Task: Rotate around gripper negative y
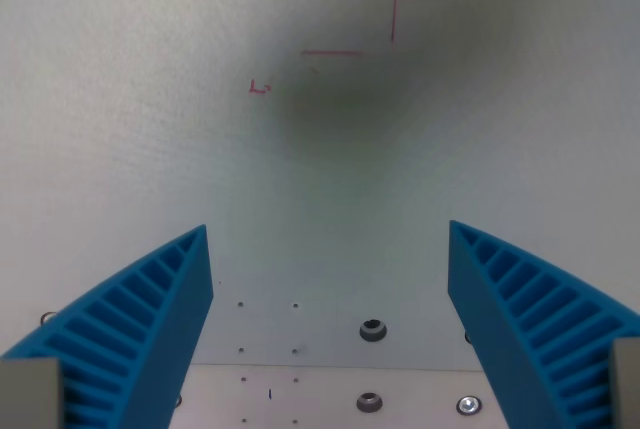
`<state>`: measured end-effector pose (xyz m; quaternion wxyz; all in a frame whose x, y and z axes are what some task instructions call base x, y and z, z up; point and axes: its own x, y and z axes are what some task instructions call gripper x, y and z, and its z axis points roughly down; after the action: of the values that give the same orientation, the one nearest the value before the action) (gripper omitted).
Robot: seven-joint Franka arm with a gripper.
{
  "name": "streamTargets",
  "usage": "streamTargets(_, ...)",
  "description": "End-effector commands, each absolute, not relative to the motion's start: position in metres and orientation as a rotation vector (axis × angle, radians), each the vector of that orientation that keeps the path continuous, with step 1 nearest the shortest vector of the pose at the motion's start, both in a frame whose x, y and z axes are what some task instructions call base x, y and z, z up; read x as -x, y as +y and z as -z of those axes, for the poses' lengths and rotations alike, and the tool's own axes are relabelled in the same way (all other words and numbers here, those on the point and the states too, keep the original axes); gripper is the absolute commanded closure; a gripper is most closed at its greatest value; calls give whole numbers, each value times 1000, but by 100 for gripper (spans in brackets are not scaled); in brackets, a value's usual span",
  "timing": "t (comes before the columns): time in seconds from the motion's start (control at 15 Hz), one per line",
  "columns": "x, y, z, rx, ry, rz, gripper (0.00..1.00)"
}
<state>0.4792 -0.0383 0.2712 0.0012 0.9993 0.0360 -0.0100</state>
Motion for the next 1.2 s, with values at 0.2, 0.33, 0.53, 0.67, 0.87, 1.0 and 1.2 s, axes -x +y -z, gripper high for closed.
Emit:
streamTargets(0.2,-479,-38,-273,-3135,114,79,0)
streamTargets(0.33,-479,-38,-273,-3133,113,115,0)
streamTargets(0.53,-479,-38,-273,-3129,113,170,0)
streamTargets(0.67,-479,-38,-273,-3126,113,206,0)
streamTargets(0.87,-479,-38,-273,-3120,113,261,0)
streamTargets(1.0,-479,-38,-273,-3116,113,297,0)
streamTargets(1.2,-479,-38,-273,-3109,112,351,0)
